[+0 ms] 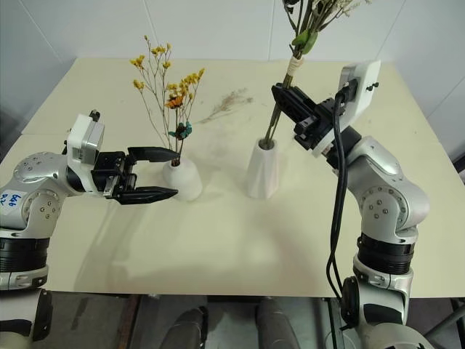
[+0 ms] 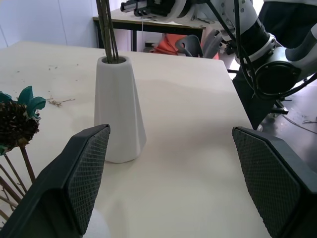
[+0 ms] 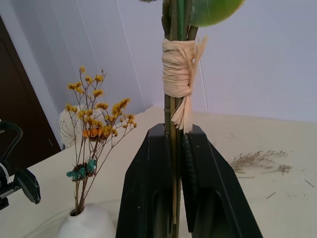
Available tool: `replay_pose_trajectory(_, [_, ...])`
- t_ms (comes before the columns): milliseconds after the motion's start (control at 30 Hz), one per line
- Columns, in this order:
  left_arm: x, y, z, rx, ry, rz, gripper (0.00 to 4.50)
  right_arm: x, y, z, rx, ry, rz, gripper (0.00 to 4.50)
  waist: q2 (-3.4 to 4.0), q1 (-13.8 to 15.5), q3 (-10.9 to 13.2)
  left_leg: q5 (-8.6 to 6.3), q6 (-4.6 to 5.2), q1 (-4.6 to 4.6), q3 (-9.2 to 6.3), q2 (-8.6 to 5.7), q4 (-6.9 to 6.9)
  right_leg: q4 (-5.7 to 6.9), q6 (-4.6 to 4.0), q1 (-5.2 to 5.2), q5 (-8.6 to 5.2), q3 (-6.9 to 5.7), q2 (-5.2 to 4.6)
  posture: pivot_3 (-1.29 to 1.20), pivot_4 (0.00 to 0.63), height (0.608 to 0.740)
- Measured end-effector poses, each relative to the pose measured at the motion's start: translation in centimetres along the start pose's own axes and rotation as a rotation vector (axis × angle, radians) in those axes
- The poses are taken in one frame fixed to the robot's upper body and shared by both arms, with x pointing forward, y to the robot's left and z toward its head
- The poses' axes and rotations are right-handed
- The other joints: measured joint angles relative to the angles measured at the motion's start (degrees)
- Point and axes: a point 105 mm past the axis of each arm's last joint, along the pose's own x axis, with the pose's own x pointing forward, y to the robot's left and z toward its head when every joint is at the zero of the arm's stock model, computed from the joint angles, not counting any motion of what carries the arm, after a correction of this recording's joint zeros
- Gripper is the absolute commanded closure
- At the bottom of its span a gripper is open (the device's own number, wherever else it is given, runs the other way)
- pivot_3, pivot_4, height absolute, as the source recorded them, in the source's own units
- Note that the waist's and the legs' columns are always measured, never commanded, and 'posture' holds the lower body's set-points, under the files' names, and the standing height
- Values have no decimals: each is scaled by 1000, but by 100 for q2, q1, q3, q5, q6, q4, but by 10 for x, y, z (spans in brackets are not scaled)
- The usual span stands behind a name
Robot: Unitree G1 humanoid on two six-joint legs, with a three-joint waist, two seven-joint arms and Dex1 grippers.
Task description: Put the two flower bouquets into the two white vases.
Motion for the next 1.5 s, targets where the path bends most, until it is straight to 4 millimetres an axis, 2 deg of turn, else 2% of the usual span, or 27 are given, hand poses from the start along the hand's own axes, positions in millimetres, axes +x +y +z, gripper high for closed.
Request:
replay_pose_trajectory(233, [0,1,0,0,-3,11,289,-3,0,-17,26,46,-5,4482,0,1,0,0,0,0,0,0,0,0,0,0,0,0,0,0,150,740])
replay_pose_trajectory(267, [0,1,0,1,-3,13,289,-4,0,-21,33,56,-6,3971,0,1,0,0,0,0,0,-1,0,-1,0,0,0,0,-1,0,150,740])
replay_pose_trajectory(300, [0,1,0,2,-3,15,289,-5,1,-23,36,62,-6,3818,0,0,0,0,0,0,1,-1,0,0,0,0,0,0,-1,0,150,740])
replay_pose_trajectory(400, [1,2,0,5,-6,23,289,-3,3,-26,36,68,5,2905,0,-3,0,0,0,0,0,1,0,0,0,0,0,0,1,0,150,740])
replay_pose_trajectory(633, [1,2,-1,9,-10,31,289,-6,6,-26,-3,48,7,564,0,4,0,0,0,0,0,0,-1,-2,0,0,0,-1,0,0,150,740])
replay_pose_trajectory(733, [-1,1,-5,1,-8,39,289,-16,2,-25,-54,58,-6,564,0,12,0,0,0,-1,0,0,-3,-6,0,1,0,-1,-1,0,150,740])
replay_pose_trajectory(867, [-10,2,-11,-8,6,90,289,-45,-7,-32,-149,148,-28,564,-1,37,0,0,1,-1,0,-2,-4,-10,0,1,0,-1,-2,0,150,740])
replay_pose_trajectory(933, [-15,2,-12,0,11,110,289,-52,-11,-31,-159,159,-37,564,-1,36,0,0,1,0,1,-2,1,-6,0,3,0,0,-1,0,150,740])
replay_pose_trajectory(1233, [-14,4,-12,17,9,123,289,-42,4,-26,-170,111,22,564,-1,23,0,8,13,17,1,0,-1,0,-5,14,6,0,3,0,150,740])
replay_pose_trajectory(1400, [-14,4,-12,21,10,125,289,-42,2,-26,-168,114,15,564,-1,41,0,8,12,17,2,-1,-5,-6,-5,15,6,0,0,0,150,740])
replay_pose_trajectory(1500, [-14,4,-12,20,7,125,289,-34,3,-16,-172,84,22,564,-1,20,0,8,12,18,3,-1,-4,-3,-5,15,7,1,0,0,150,740])
